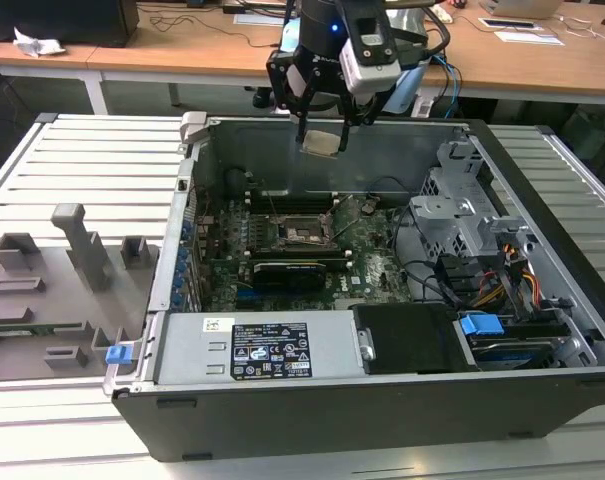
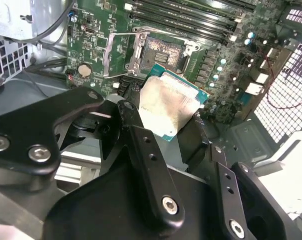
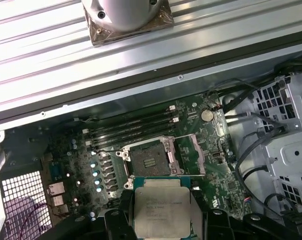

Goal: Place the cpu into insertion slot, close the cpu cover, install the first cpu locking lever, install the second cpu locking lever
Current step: 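Place the cpu into insertion slot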

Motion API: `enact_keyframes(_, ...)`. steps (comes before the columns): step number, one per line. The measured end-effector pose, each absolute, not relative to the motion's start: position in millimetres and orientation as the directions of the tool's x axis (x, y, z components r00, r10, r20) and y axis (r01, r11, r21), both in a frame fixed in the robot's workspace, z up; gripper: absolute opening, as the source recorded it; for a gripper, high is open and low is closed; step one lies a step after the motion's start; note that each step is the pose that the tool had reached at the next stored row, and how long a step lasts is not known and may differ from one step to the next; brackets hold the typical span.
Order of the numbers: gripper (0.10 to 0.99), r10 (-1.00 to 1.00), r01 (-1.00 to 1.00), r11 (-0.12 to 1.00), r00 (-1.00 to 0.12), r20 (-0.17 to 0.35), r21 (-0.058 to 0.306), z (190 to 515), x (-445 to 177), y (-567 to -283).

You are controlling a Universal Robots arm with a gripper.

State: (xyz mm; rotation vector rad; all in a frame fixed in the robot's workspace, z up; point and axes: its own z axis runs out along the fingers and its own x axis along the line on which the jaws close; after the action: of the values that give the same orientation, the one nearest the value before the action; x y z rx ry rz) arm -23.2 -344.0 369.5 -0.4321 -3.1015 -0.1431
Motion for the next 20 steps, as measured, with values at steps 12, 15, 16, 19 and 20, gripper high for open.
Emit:
enact_keyframes(12,0.541,0.349,0.349,0.933,-0.937,0.019,0.089,369.5,-23.3,-344.0)
enact_keyframes(15,0.541,0.365,0.365,0.927,-0.931,0.019,0.089,369.4,-23.3,-344.0)
enact_keyframes(16,0.541,0.368,0.369,0.925,-0.929,0.019,0.089,369.4,-23.3,-344.0)
enact_keyframes(19,0.541,0.385,0.385,0.919,-0.923,0.019,0.089,369.4,-23.3,-344.0)
enact_keyframes(20,0.541,0.389,0.389,0.917,-0.921,0.019,0.089,369.3,-23.3,-344.0)
